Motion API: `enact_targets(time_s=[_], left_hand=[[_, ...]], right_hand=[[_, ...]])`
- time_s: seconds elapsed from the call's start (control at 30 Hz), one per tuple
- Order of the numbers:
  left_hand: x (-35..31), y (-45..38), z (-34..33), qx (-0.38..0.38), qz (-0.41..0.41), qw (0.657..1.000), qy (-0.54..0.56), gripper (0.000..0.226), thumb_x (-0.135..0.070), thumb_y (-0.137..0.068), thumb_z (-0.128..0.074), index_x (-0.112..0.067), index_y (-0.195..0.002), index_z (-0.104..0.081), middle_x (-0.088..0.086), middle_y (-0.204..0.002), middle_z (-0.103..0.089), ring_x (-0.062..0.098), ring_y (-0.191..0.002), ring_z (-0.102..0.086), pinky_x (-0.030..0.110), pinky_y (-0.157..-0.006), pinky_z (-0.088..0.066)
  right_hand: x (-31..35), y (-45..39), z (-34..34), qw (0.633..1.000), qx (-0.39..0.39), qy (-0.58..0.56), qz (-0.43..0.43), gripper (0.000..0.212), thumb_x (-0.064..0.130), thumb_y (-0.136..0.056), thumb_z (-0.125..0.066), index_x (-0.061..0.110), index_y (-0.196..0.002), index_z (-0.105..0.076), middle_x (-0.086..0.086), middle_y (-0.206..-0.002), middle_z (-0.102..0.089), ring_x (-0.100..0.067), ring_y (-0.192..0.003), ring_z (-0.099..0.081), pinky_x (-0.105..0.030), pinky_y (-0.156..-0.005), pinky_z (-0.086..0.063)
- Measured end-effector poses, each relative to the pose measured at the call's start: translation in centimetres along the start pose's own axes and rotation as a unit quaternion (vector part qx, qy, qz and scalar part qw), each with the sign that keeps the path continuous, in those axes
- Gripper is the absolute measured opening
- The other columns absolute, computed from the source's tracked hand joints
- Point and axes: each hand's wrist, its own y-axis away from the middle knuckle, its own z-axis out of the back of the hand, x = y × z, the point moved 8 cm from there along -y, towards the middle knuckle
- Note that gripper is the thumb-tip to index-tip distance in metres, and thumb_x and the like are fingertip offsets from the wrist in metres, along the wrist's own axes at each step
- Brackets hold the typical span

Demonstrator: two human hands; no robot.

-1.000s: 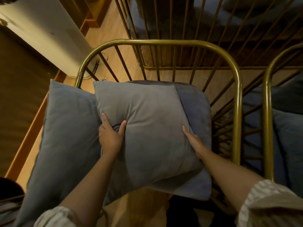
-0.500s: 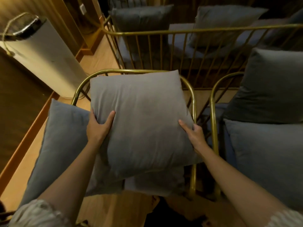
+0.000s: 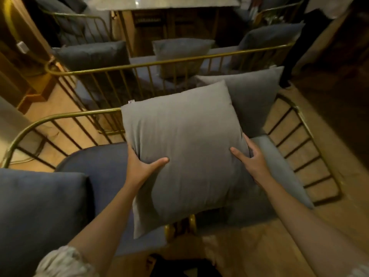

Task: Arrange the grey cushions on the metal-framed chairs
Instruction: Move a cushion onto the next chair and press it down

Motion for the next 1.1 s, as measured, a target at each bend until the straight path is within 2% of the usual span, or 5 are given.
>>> enact_targets(time_s=[0.23, 0.47, 0.57, 0.73, 1.1], left_hand=[[-3.2, 5.2, -17.0, 0.073, 0.008, 0.997, -0.001, 0.160, -0.074, -0.034, -0.085, -0.026, -0.156, 0.007, -0.002, -0.165, -0.009, 0.022, -0.151, -0.015, 0.047, -0.122, -0.020], [-2.5, 7.2, -31.6, 0.295, 0.003, 0.941, -0.166, 0.167, -0.059, -0.040, -0.092, -0.040, -0.139, 0.041, 0.001, -0.159, 0.035, 0.033, -0.150, 0.019, 0.055, -0.120, -0.004], [-1.5, 7.6, -35.4, 0.331, 0.025, 0.905, -0.264, 0.159, -0.057, -0.049, -0.090, -0.039, -0.140, 0.039, 0.016, -0.147, 0.050, 0.041, -0.140, 0.037, 0.062, -0.117, 0.001], [0.1, 8.0, -36.0, 0.310, -0.004, 0.892, -0.331, 0.157, -0.066, -0.051, -0.084, -0.027, -0.147, 0.034, 0.020, -0.147, 0.049, 0.040, -0.136, 0.043, 0.063, -0.115, 0.002], [2.0, 12.6, -31.2, 0.338, -0.098, 0.881, -0.318, 0.117, -0.059, -0.080, -0.068, -0.020, -0.156, 0.012, 0.009, -0.160, 0.030, 0.034, -0.144, 0.032, 0.055, -0.121, -0.002]], right_hand=[[-6.1, -0.1, 15.7, 0.995, -0.044, 0.072, -0.060, 0.073, 0.021, -0.086, -0.074, 0.017, -0.150, -0.038, 0.000, -0.147, -0.047, -0.008, -0.130, -0.041, -0.014, -0.099, -0.035], [-14.1, -3.3, 22.2, 0.973, 0.006, 0.186, -0.139, 0.081, 0.036, -0.089, -0.068, 0.024, -0.156, -0.023, -0.005, -0.161, -0.028, -0.026, -0.149, -0.024, -0.036, -0.119, -0.021], [-17.0, -3.3, 18.5, 0.923, 0.115, 0.311, -0.194, 0.102, 0.068, -0.079, -0.062, 0.039, -0.156, -0.002, -0.004, -0.166, 0.007, -0.036, -0.152, 0.008, -0.053, -0.120, -0.005], [-18.4, -1.9, 15.8, 0.896, 0.104, 0.380, -0.203, 0.102, 0.076, -0.079, -0.053, 0.048, -0.150, 0.015, -0.003, -0.161, 0.031, -0.041, -0.145, 0.028, -0.072, -0.112, 0.003], [-14.4, 2.6, 11.5, 0.875, 0.038, 0.480, -0.050, 0.086, 0.069, -0.091, -0.037, 0.031, -0.156, 0.006, -0.013, -0.166, 0.010, -0.040, -0.150, 0.014, -0.070, -0.114, 0.005]])
